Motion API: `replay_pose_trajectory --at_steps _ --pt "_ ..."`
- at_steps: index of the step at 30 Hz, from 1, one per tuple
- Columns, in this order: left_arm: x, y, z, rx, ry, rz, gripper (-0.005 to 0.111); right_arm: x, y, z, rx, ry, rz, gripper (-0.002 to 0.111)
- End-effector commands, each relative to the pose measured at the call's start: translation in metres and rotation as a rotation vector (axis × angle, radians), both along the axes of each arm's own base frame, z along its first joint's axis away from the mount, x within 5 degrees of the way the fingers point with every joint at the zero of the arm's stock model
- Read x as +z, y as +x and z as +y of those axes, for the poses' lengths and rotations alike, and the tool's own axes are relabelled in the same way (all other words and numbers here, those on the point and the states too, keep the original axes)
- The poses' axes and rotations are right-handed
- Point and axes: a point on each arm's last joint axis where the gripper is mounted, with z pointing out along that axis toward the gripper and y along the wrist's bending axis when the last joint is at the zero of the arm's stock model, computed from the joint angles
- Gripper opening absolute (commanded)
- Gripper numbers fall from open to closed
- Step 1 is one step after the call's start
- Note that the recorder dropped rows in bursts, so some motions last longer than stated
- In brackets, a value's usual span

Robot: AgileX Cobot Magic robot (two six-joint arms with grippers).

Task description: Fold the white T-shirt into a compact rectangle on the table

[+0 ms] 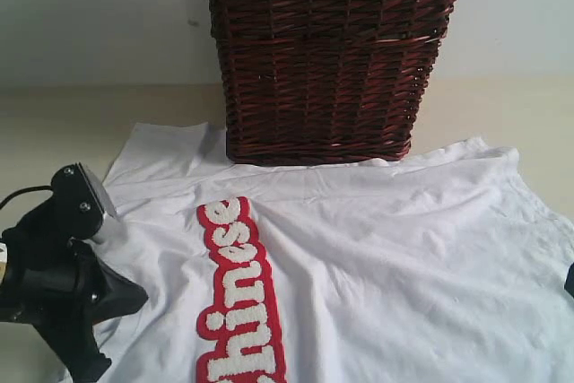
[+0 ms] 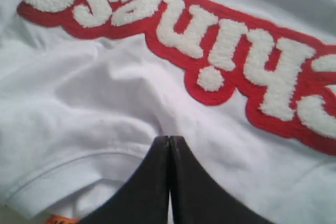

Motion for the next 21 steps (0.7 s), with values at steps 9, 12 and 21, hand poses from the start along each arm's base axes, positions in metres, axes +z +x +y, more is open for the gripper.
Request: replay_pose_trajectory --at_steps 9,12,21 --pt "-0.057 0.004 0.013 0.076 0.207 0.162 0.0 -0.001 0.001 0.0 -0.003 0.002 0.006 0.035" --pt "-0.064 0.008 0.02 0.159 0.265 0.169 0.0 -0.001 0.001 0.0 -0.003 0.002 0.006 0.035" --pt "-0.066 0.016 0.043 0.38 0.443 0.07 0.0 -0.001 0.001 0.0 -0.003 0.002 0.006 0.035"
